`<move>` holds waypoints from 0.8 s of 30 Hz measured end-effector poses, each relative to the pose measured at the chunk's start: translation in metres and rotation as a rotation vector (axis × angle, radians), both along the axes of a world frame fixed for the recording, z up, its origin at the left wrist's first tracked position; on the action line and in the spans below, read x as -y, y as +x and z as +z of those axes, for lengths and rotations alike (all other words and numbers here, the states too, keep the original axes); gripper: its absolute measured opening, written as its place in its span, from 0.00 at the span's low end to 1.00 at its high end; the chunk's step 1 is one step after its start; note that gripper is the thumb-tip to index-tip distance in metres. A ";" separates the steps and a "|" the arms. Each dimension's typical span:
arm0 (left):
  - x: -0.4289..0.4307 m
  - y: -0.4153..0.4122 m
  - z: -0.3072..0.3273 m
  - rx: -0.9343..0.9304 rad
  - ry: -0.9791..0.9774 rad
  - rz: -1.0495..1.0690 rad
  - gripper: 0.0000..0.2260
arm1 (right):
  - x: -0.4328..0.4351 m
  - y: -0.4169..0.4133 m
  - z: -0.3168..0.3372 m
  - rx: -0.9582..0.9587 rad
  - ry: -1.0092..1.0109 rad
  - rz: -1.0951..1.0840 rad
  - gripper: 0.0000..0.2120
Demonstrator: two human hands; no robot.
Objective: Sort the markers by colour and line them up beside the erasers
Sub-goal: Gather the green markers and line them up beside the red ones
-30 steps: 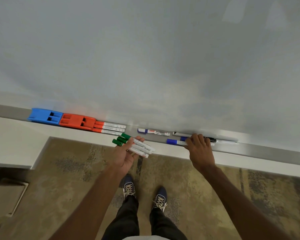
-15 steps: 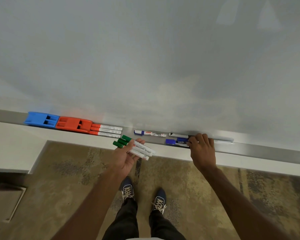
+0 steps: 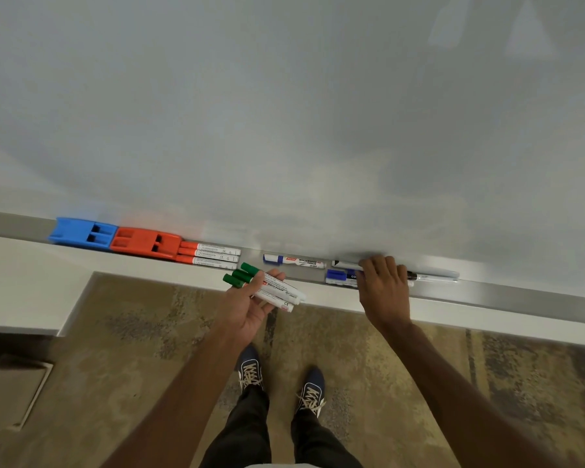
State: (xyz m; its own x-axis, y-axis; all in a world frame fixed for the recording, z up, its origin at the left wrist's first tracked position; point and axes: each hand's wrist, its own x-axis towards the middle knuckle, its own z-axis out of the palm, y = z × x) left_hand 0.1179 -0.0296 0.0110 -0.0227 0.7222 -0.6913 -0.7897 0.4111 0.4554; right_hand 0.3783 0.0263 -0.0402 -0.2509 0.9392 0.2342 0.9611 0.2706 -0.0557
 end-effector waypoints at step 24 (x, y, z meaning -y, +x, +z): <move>-0.010 0.001 -0.002 0.016 0.047 -0.003 0.06 | -0.007 -0.027 0.030 0.082 -0.068 0.121 0.09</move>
